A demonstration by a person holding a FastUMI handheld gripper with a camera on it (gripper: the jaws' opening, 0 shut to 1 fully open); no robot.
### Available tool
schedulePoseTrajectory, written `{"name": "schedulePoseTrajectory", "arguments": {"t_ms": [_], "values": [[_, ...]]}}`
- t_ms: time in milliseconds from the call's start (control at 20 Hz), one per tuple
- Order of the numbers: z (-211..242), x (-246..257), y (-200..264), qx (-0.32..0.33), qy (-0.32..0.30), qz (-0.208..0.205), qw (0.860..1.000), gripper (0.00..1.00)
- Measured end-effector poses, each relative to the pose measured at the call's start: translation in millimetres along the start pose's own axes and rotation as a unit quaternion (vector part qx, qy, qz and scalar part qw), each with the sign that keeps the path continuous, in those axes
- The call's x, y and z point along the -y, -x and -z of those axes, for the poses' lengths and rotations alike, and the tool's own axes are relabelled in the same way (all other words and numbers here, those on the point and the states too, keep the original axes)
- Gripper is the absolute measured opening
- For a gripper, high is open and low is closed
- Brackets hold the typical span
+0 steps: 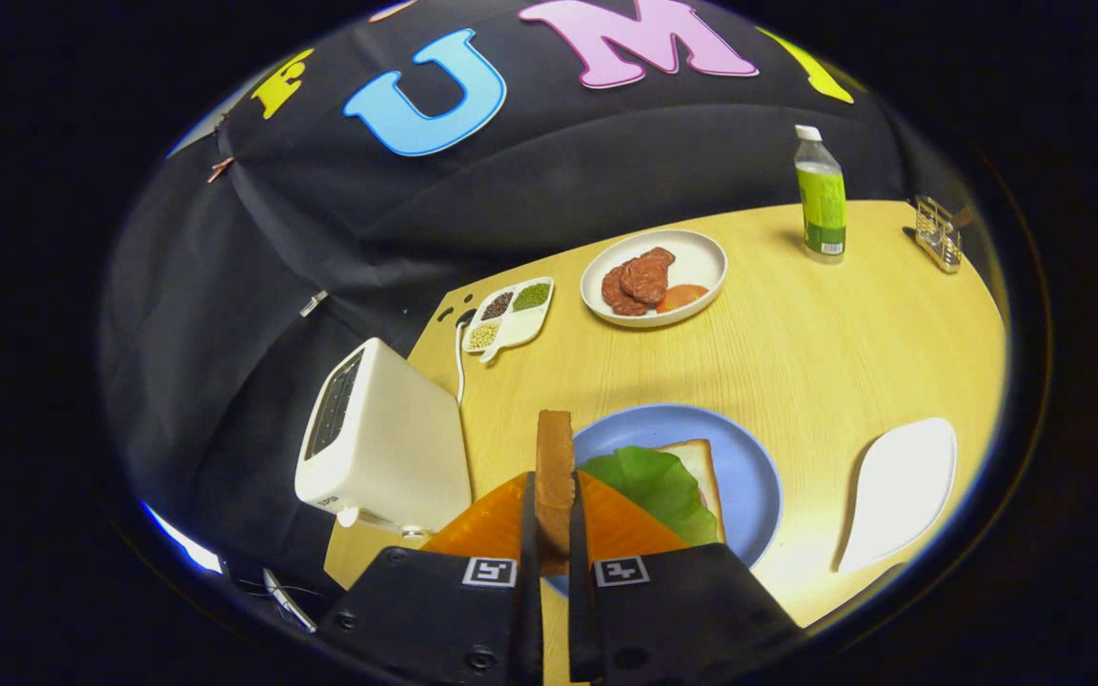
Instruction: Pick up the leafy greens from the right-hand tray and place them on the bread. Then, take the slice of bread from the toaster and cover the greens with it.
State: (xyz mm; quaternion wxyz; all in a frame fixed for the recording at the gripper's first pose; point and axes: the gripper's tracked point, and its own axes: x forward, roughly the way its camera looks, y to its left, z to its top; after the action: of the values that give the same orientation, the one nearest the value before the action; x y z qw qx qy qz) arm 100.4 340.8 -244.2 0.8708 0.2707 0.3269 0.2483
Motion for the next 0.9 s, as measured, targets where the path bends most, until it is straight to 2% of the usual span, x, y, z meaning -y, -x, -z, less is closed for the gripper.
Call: {"name": "schedulePoseTrajectory", "arguments": {"t_ms": [250, 650, 700, 750, 800, 850, 900], "values": [[4, 41, -6, 0.001, -0.008, 0.029, 1.0, 0.15], [13, 79, -18, -0.009, 0.052, 0.05, 0.997, 0.16], [15, 82, -19, -0.013, 0.061, 0.053, 0.997, 0.2], [15, 87, -21, -0.013, 0.074, 0.06, 0.995, 0.2], [17, 88, -22, -0.016, 0.083, 0.06, 0.995, 0.26], [17, 91, -23, -0.016, 0.091, 0.067, 0.993, 0.26], [16, 93, -23, -0.015, 0.097, 0.07, 0.993, 0.33]]}}
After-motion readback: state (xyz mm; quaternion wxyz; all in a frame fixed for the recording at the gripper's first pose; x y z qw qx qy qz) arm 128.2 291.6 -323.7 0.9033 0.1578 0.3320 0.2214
